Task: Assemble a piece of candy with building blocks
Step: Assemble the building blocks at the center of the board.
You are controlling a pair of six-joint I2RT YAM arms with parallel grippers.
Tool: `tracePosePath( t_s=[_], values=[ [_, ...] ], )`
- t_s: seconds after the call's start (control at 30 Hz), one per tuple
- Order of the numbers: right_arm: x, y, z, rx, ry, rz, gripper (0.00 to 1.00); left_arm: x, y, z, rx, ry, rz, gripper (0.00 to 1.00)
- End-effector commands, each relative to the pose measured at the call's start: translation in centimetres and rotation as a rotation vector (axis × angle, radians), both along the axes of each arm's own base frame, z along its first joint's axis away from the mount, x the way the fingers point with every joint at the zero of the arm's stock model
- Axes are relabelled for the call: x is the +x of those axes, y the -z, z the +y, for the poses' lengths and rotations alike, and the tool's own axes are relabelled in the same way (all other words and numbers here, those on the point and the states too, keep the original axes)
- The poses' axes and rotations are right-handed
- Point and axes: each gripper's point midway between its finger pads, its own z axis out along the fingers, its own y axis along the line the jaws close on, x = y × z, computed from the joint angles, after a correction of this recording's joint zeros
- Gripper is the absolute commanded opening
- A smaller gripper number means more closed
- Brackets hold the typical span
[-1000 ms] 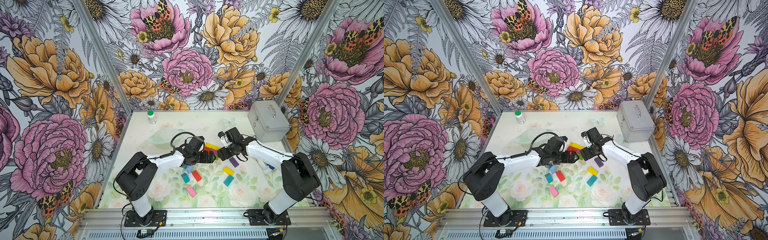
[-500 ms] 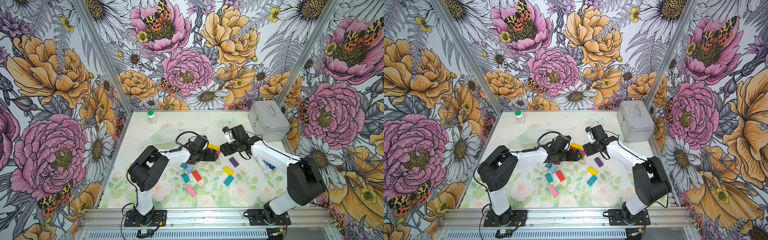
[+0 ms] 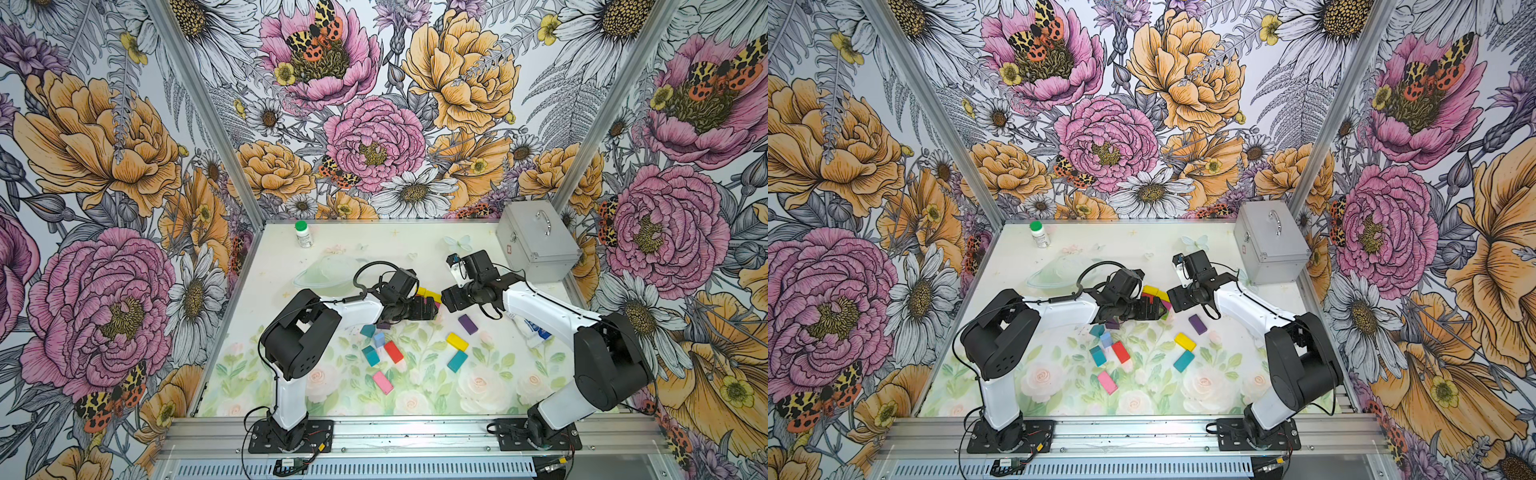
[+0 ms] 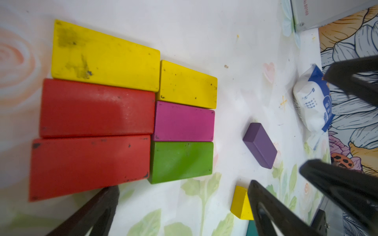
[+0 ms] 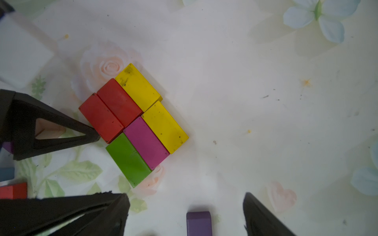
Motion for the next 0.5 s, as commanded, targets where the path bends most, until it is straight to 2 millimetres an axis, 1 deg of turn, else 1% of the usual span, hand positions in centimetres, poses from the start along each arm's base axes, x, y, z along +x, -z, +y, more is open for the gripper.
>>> tracePosePath(
  t_s=[0.0, 0.07, 0.13, 0.2, 0.23, 0.3, 0.37, 0.43, 0.47],
  values=[
    [0.1, -1.4, -0.4, 0.016, 0.022, -0.044, 0.88, -0.4, -0.9, 1.6, 0.001, -0.016, 0.008, 0.99],
    [-0.1, -1.8, -0.6, 0.019, 0.028, -0.056, 0.88, -0.2, -2.9, 2.7, -0.037, -0.034, -0.011, 0.99],
    [-0.1, -2.3, -0.8, 0.027, 0.036, -0.069, 0.89, 0.4, -4.3, 3.8, -0.064, -0.06, -0.028, 0.99],
    [-0.1, -2.7, -0.7, 0.046, 0.043, -0.084, 0.89, 1.7, -5.7, 4.8, -0.088, -0.094, -0.056, 0.99],
    [0.0, -2.8, -0.7, 0.055, 0.046, -0.091, 0.89, 2.3, -6.1, 5.0, -0.103, -0.106, -0.064, 0.99],
    [0.0, -2.8, -0.5, 0.07, 0.054, -0.094, 0.89, 4.2, -7.1, 5.2, -0.156, -0.14, -0.084, 0.99],
    [-0.1, -2.8, -0.3, 0.091, 0.057, -0.095, 0.9, 6.1, -7.5, 4.9, -0.201, -0.167, -0.092, 0.99],
    [-0.2, -2.9, -0.1, 0.118, 0.06, -0.097, 0.9, 7.8, -7.3, 4.4, -0.224, -0.189, -0.094, 0.99],
    [-0.3, -2.9, 0.0, 0.132, 0.062, -0.1, 0.9, 8.6, -6.1, 4.1, -0.22, -0.2, -0.077, 0.99]
  ],
)
